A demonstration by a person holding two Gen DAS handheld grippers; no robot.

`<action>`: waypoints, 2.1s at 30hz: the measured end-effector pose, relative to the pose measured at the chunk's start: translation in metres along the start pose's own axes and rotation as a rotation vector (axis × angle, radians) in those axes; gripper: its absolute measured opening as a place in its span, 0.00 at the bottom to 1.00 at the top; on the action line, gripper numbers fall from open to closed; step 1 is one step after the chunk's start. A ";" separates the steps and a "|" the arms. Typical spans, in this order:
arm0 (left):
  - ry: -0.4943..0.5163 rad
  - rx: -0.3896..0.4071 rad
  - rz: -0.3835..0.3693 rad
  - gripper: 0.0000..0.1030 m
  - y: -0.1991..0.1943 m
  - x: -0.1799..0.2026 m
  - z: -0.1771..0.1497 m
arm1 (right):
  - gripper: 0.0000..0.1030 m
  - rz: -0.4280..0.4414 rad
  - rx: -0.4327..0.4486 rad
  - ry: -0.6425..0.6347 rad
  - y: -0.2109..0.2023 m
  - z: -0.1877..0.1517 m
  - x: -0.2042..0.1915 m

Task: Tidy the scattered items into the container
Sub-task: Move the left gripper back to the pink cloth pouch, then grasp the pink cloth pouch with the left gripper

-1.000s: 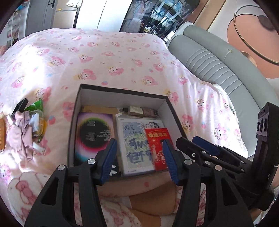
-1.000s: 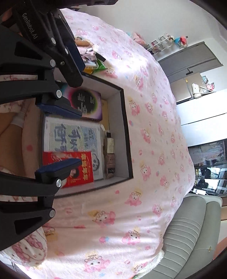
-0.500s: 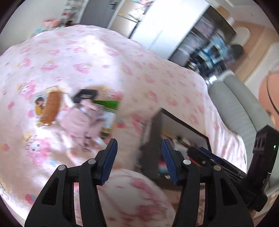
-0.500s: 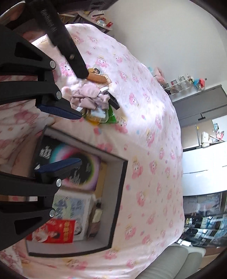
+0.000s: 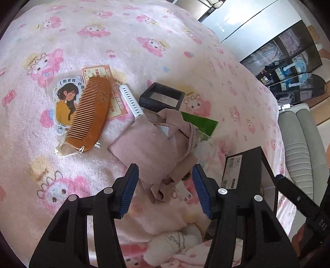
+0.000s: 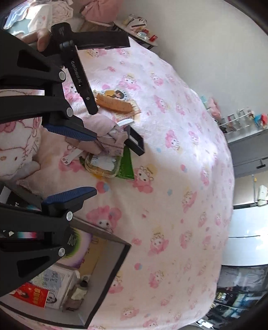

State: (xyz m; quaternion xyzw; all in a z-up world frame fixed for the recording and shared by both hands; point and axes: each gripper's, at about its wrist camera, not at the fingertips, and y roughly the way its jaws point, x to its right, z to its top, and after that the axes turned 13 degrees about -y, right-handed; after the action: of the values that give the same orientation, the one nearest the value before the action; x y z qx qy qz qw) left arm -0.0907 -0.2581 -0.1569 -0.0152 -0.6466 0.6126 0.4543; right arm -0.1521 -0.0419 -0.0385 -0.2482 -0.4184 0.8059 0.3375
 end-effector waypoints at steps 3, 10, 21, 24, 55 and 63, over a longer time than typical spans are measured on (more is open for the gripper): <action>-0.054 -0.054 0.012 0.57 0.033 -0.011 0.012 | 0.41 0.029 -0.011 0.071 0.011 -0.001 0.009; -0.044 -0.105 -0.025 0.17 0.057 -0.005 0.014 | 0.41 0.031 -0.063 0.105 0.035 -0.007 0.023; -0.011 -0.029 -0.050 0.57 0.023 -0.002 0.016 | 0.57 0.071 -0.129 0.049 0.057 0.022 -0.002; -0.057 -0.044 -0.037 0.69 0.052 -0.030 0.030 | 0.67 0.124 -0.219 0.003 0.086 0.032 -0.008; 0.228 -0.073 -0.211 0.32 -0.020 0.061 -0.018 | 0.11 0.237 -0.061 0.163 0.017 0.003 0.028; -0.069 -0.097 -0.021 0.55 0.031 -0.038 -0.017 | 0.50 0.189 -0.307 0.135 0.092 -0.006 0.028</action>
State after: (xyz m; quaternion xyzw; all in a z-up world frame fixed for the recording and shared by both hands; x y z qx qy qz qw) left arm -0.0753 -0.2591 -0.2059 -0.0093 -0.6909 0.5759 0.4369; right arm -0.1967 -0.0568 -0.1220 -0.3881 -0.4877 0.7424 0.2459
